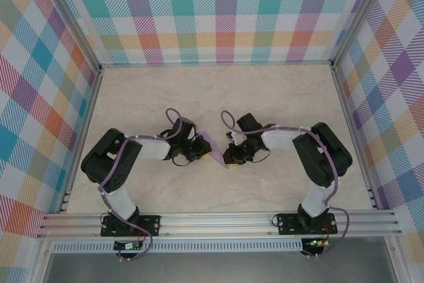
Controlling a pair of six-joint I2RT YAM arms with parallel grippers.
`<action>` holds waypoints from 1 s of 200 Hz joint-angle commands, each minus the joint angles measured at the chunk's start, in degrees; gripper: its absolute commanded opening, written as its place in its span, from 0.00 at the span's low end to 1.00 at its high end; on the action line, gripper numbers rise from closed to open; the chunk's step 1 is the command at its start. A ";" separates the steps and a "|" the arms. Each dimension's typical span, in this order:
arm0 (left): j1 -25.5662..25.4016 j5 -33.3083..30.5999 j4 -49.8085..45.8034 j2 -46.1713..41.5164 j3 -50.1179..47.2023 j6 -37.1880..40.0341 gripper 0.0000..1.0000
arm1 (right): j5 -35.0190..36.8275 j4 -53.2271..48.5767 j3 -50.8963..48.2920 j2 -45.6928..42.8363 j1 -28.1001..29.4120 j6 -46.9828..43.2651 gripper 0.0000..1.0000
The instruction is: Fold a paper plane with a square sheet of paper (pick it up from the middle)
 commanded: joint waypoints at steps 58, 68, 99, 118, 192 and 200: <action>-0.62 -0.81 -3.15 1.49 1.99 1.39 0.12 | 1.67 -1.18 -0.04 1.53 -0.31 -0.51 0.15; -0.62 -0.73 -3.38 1.52 2.25 1.57 0.12 | 1.76 -1.89 0.31 0.18 -0.28 -0.52 0.16; -0.62 -0.82 -3.88 1.47 2.41 1.88 0.12 | 3.11 -2.47 0.67 -6.51 -0.27 0.23 0.24; -0.62 -0.85 -3.95 1.51 2.25 1.79 0.12 | 3.20 -2.32 1.24 -8.56 -0.27 0.72 0.24; -0.62 -1.17 -4.42 1.47 2.06 1.75 0.12 | -3.49 -1.32 7.41 -0.12 2.26 3.21 0.00; -0.62 -1.24 -4.61 1.45 2.05 1.76 0.12 | -3.55 -1.62 7.74 0.53 2.60 3.12 0.00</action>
